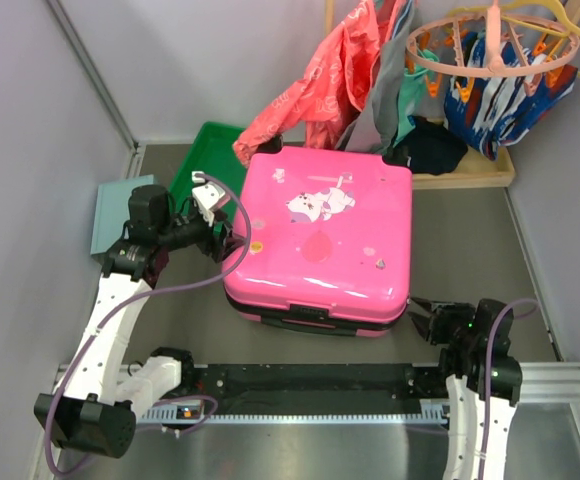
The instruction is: Open, take out, and arrange the luggage
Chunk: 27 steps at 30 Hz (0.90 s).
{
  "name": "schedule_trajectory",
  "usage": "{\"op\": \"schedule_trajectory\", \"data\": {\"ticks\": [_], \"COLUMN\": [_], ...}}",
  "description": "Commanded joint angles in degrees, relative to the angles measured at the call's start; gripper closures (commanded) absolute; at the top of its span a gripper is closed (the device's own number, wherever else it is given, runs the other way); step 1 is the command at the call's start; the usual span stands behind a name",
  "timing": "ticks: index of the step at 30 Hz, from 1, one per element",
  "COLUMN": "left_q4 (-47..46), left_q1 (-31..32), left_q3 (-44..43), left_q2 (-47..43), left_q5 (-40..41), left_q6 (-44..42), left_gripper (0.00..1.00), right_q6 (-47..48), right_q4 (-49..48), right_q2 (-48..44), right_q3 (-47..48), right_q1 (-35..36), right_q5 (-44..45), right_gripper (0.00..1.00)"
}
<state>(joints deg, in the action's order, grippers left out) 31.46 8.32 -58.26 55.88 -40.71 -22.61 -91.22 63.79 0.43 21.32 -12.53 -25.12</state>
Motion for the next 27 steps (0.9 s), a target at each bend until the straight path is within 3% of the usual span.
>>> {"op": "schedule_trajectory", "data": {"ticks": [1, 4, 15, 27], "left_q4": [-2.3, -2.5, -3.1, -3.5], "left_q1": [0.2, 0.2, 0.2, 0.2], "left_q3": [0.2, 0.2, 0.3, 0.3], "left_q2": [-1.0, -0.9, -0.7, -0.2], "left_q5": [-1.4, -1.5, -1.0, -0.5], "left_q6": [0.0, 0.4, 0.4, 0.4], "left_gripper": [0.21, 0.21, 0.21, 0.21], "right_q6": [-3.6, -2.3, -1.4, -1.2], "right_q4": [-3.8, -1.0, -5.8, -9.1], "right_q2": [-5.5, -4.7, -0.7, 3.2], "right_q3": [-3.2, -1.8, -1.1, -1.4], "right_q1": [-0.3, -0.3, -0.3, -0.2], "right_q5": [-1.8, 0.1, -2.5, -3.3], "right_gripper": [0.61, 0.61, 0.61, 0.74]}}
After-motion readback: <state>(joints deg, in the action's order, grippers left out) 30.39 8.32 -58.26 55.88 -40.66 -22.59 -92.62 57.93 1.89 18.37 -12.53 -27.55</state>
